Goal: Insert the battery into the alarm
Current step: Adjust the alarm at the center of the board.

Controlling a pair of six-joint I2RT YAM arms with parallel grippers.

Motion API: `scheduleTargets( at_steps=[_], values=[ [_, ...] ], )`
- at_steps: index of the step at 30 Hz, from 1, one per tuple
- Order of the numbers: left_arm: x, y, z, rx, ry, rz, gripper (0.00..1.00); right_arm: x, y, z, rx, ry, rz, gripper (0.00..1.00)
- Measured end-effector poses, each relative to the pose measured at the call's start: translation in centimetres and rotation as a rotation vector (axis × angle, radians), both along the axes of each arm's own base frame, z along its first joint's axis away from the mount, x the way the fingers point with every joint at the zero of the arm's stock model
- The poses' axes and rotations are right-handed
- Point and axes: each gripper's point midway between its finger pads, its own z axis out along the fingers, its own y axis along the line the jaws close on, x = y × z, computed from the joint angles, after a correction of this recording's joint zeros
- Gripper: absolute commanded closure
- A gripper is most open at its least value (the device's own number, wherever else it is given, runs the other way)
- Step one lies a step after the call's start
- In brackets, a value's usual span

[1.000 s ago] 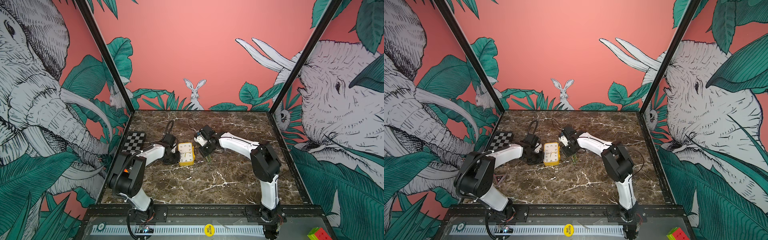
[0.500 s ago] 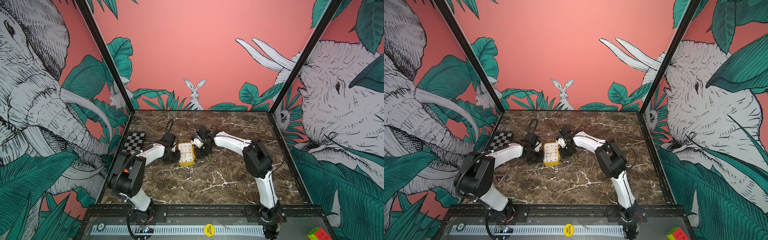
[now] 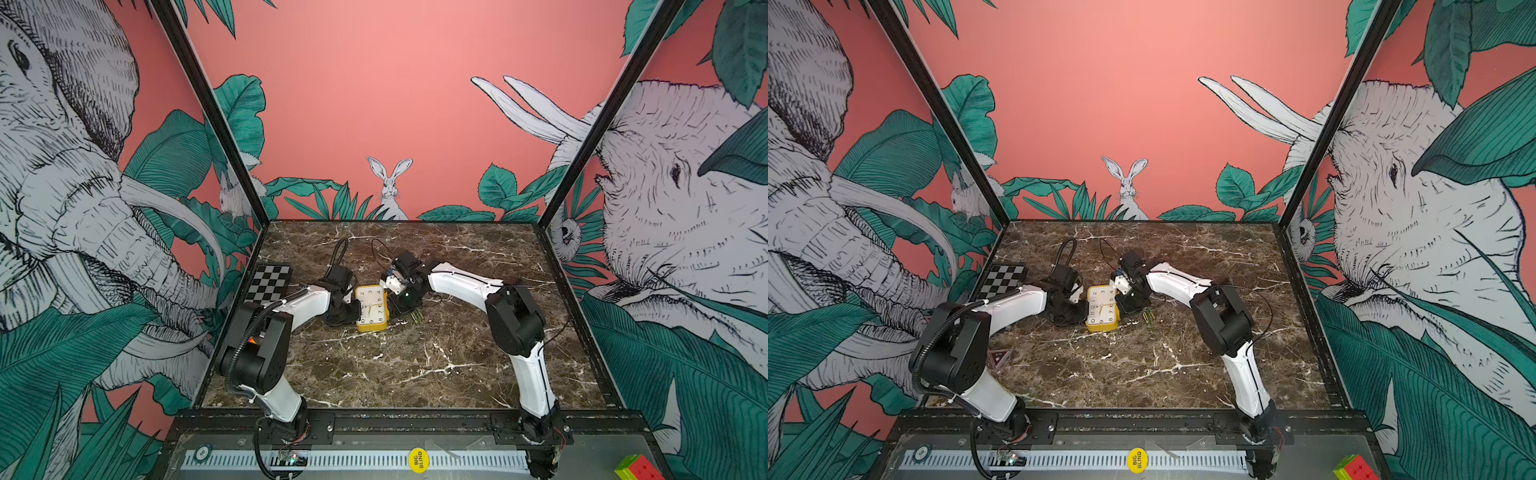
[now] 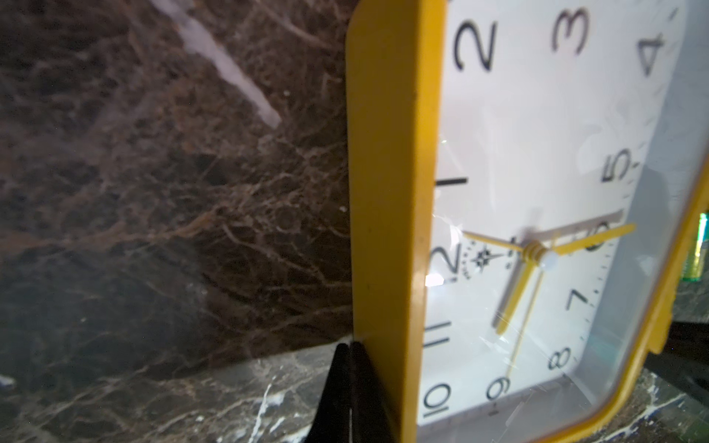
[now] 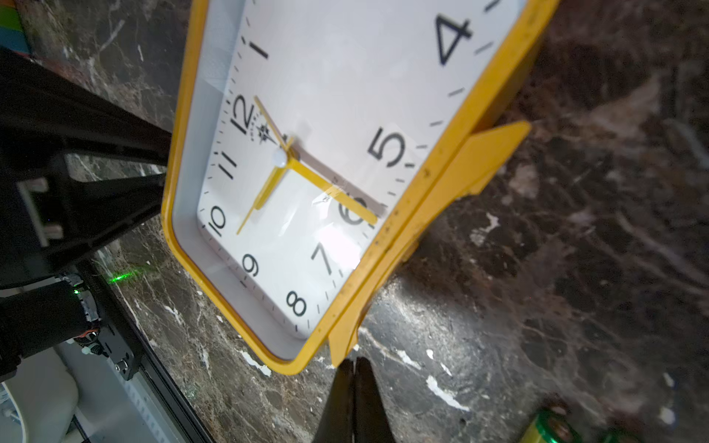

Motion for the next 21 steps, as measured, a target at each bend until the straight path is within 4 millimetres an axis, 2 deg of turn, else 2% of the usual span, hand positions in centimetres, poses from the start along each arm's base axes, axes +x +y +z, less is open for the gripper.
scheduleTargets(
  at_steps=[8, 11, 16, 21],
  values=[
    [-0.4, 0.1, -0.6, 0.010, 0.026, 0.000, 0.95, 0.4, 0.3, 0.3, 0.025, -0.006, -0.015, 1.00],
    [-0.5, -0.2, -0.6, -0.001, 0.032, -0.007, 0.95, 0.4, 0.9, 1.1, 0.077, -0.033, -0.014, 1.00],
    [-0.5, -0.6, -0.7, -0.014, 0.040, -0.016, 0.95, 1.0, 1.9, 3.6, 0.164, -0.089, -0.011, 1.00],
    [-0.5, -0.5, -0.7, -0.010, 0.038, -0.019, 0.95, 1.7, 1.3, 3.6, 0.128, -0.110, -0.036, 1.00]
  ],
)
